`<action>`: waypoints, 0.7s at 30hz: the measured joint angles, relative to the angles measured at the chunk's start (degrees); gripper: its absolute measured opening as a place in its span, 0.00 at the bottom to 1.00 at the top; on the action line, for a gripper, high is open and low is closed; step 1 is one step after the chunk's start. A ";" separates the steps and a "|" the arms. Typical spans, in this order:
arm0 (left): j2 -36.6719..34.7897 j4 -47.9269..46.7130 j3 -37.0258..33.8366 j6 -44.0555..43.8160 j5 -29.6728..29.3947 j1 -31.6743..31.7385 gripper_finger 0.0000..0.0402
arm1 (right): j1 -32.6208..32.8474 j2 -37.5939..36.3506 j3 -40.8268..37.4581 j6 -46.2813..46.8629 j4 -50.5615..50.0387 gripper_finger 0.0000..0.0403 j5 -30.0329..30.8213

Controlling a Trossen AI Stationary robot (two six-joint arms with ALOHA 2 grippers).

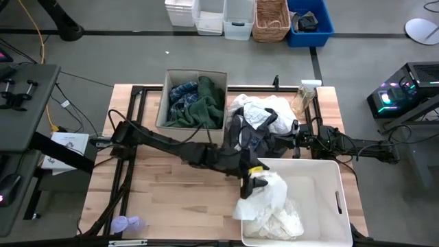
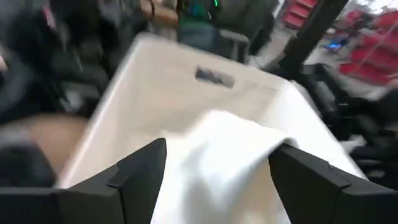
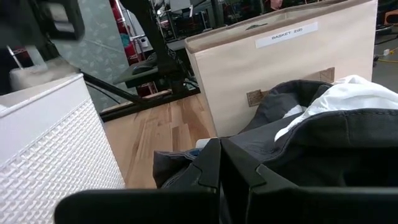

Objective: Sort clothes
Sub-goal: Put the white towel into the laundry bin, then put the black shorts into the laundry organizer

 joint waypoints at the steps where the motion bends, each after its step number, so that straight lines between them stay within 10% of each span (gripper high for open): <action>1: 0.00 -0.91 0.00 -3.09 2.92 0.49 0.67 | 0.00 0.01 -0.01 -0.01 -0.02 0.00 -0.01; 8: -0.88 14.36 0.29 -28.94 34.86 4.69 0.67 | -0.01 0.01 0.00 -0.02 -0.02 0.00 -0.01; 14: -0.27 8.31 -0.12 -40.35 39.48 8.08 0.63 | 0.00 0.01 -0.02 -0.01 0.00 0.00 0.00; 21: -5.24 32.28 0.28 -44.48 61.89 9.08 0.59 | -0.01 0.01 -0.02 0.00 -0.02 0.00 -0.01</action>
